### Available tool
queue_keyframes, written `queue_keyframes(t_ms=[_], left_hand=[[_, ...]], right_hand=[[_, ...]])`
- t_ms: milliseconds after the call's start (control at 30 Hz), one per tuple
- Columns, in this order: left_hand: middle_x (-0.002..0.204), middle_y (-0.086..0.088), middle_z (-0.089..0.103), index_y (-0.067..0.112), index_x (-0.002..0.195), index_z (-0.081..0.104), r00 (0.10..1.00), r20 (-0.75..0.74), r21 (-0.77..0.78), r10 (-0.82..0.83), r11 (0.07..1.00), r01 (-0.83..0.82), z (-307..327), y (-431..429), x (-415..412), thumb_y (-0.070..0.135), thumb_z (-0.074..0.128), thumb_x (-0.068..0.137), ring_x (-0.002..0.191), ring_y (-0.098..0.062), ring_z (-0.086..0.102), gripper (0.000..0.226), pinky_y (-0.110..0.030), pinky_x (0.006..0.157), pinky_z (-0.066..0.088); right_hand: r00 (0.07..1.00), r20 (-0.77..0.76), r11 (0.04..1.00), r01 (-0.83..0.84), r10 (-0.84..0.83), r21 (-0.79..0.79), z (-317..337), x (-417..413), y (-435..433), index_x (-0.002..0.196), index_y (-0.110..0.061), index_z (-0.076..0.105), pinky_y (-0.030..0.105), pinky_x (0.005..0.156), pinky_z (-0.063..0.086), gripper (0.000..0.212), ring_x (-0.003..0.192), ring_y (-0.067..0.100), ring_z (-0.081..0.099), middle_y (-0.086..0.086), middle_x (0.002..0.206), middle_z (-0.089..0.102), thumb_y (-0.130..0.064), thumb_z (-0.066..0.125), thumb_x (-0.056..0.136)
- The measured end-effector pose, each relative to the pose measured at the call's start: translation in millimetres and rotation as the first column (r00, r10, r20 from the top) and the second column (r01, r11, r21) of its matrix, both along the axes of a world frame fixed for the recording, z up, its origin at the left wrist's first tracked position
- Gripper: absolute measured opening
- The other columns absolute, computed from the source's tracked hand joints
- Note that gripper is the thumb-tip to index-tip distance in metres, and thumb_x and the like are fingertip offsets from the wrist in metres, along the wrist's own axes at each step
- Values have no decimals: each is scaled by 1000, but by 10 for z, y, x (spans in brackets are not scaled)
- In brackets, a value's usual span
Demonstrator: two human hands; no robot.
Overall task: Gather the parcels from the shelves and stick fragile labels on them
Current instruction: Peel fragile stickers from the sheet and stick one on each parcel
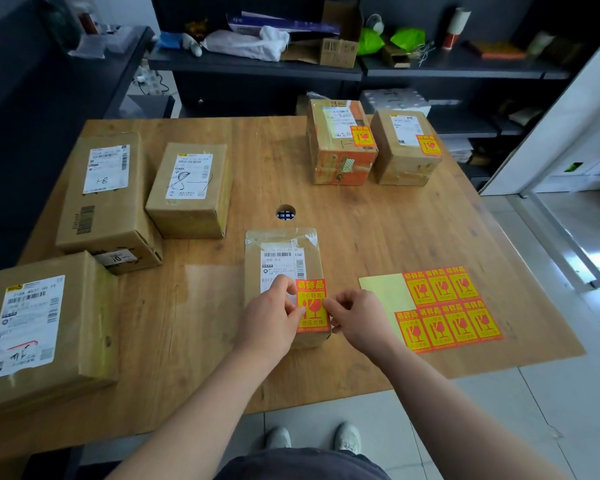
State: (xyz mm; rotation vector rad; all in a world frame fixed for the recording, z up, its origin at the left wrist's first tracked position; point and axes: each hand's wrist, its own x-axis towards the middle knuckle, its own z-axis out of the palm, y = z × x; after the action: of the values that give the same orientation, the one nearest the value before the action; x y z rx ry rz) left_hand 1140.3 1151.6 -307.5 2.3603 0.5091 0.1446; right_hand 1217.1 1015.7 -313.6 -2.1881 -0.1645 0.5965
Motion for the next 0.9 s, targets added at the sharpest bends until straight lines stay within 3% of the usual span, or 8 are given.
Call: queue_keyframes(t_ms=[167,333,600,733,800,900], left_hand=[[68,9,60,27,91,41,1000,-17,-8,5,1000,-5,3,8,6,23,67,86,64,-7,58,27,-24,54,47],[69,9,61,27,89,38,999,-41,-6,8,1000,-8,0,3,22,23,68,85,63,-7,57,31,-19,50,38],[73,8,59,23,85,42,996,-81,12,41,999,-40,-1,16,49,27,70,84,63,-8,56,28,-19,49,41],[82,8,55,24,83,45,997,-73,78,40,996,-35,-9,23,15,33,68,84,66,-9,52,25,-14,47,31],[90,6,57,25,87,47,999,-47,128,8,992,-2,-24,20,-4,35,65,86,71,-9,52,21,-16,49,34],[104,6,56,27,110,57,998,-17,236,-66,969,68,-99,23,-50,40,58,90,90,-12,55,24,-25,65,50]], right_hand=[[1000,17,999,-13,14,-46,-19,24,17,75,-21,64,15,47,47,22,55,2,64,-8,66,67,-36,60,91],[999,44,998,-11,13,-64,-37,32,16,73,-22,62,11,42,42,21,53,0,63,-8,63,66,-35,62,89],[995,93,990,-34,47,-136,-58,70,39,68,-26,60,23,54,54,21,58,7,64,-9,63,66,-35,66,86],[985,155,983,-42,71,-181,-50,49,63,69,-29,57,20,54,53,20,61,5,62,-12,68,63,-35,67,85],[974,211,980,-35,77,-196,-44,20,65,79,-27,55,17,50,47,16,62,3,58,-11,73,61,-35,68,84],[952,302,987,-7,56,-159,-39,10,12,97,-27,45,13,49,31,31,66,3,51,-11,79,53,-37,71,81]])
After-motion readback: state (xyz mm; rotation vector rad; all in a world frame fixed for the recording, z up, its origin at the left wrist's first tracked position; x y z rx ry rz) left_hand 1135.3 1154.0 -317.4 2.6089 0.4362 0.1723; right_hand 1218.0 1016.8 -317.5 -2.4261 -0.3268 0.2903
